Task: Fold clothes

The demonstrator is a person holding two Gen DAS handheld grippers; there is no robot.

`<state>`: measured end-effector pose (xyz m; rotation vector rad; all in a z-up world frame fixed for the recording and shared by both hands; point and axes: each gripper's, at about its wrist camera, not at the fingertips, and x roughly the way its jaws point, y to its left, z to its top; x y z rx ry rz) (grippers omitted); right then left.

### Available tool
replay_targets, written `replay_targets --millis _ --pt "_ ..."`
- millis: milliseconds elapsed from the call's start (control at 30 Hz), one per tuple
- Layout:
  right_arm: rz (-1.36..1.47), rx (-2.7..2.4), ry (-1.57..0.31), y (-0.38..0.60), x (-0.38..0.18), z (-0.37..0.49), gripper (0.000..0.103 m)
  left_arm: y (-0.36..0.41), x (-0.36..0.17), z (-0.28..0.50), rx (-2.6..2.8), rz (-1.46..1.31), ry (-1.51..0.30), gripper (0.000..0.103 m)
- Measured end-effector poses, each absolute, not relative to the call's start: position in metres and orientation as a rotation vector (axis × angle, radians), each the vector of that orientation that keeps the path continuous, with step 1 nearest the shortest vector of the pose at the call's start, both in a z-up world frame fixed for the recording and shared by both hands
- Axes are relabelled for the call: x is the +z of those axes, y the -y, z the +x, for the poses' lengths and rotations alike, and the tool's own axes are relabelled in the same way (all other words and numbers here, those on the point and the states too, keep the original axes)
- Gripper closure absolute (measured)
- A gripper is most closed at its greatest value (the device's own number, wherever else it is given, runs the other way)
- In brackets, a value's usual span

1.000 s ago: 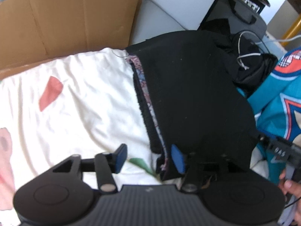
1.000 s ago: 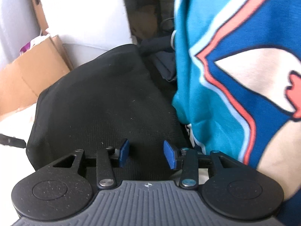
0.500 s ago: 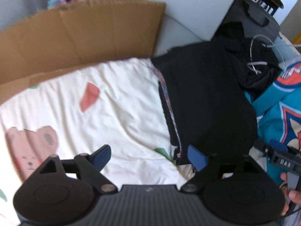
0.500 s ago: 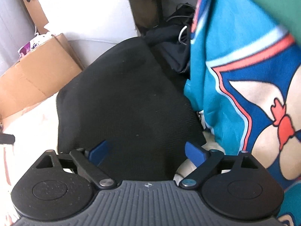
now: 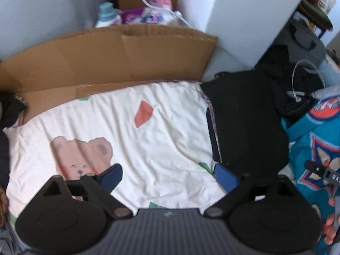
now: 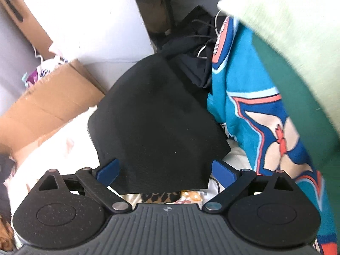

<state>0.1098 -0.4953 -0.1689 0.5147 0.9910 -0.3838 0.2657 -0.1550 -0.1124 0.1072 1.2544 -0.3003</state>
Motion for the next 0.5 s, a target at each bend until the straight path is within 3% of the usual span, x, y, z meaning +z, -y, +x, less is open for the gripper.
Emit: replay_targets --millis 100,500 --pt "0.511 -0.388 -0.982 0.49 -0.145 0.106 0.001 0.141 -0.087 0.263 -0.303 0.068 -1.253 0.002" --pt "0.533 -0.342 -0.954 0.452 -0.062 0.09 0.001 0.083 0.018 0.227 -0.255 0.067 -1.154 0.0"
